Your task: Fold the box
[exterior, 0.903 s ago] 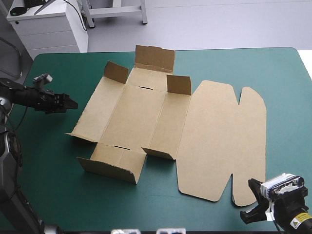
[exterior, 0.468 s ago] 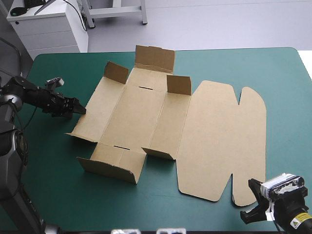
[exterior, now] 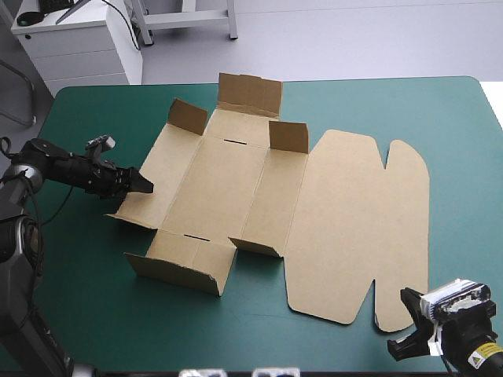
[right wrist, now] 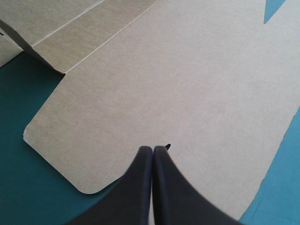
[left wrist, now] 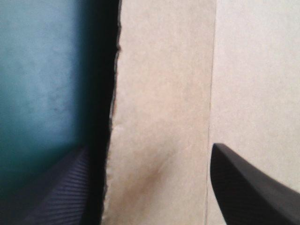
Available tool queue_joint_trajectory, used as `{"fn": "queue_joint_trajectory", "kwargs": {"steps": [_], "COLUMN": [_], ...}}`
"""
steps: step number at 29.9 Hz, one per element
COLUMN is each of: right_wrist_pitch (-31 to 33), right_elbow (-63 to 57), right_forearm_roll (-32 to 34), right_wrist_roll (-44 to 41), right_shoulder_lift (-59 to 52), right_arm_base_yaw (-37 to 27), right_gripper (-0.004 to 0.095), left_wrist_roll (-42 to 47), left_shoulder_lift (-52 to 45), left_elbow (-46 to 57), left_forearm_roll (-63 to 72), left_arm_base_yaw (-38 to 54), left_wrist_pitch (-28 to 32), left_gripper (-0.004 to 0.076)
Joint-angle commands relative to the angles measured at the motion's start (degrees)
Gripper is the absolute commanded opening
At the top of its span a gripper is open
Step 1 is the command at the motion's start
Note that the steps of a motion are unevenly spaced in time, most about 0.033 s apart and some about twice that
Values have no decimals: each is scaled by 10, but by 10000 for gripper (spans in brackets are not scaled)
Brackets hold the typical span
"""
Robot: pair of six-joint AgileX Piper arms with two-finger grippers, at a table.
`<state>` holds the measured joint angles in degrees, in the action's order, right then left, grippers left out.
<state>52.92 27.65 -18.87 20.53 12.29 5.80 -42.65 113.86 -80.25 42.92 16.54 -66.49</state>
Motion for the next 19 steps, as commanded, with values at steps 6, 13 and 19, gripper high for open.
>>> {"fn": "queue_joint_trajectory", "kwargs": {"steps": [6,13,19], "right_wrist_pitch": [-38,-38,-38], "right_elbow": [13,13,13], "right_forearm_roll": [-8,-8,-8], "right_wrist_roll": [3,3,3], "right_shoulder_lift": [6,6,6], "right_arm_base_yaw": [2,2,2], "right_gripper": [-14,-14,-14], "left_wrist_roll": [17,33,-13], "left_shoulder_lift": [1,1,1], "left_elbow": [15,15,3], "left_forearm_roll": [-20,-40,-39], "left_arm_base_yaw": [-64,-88,-88], "left_wrist_pitch": [-79,-77,-77], "left_gripper": [508,266,-8]}}
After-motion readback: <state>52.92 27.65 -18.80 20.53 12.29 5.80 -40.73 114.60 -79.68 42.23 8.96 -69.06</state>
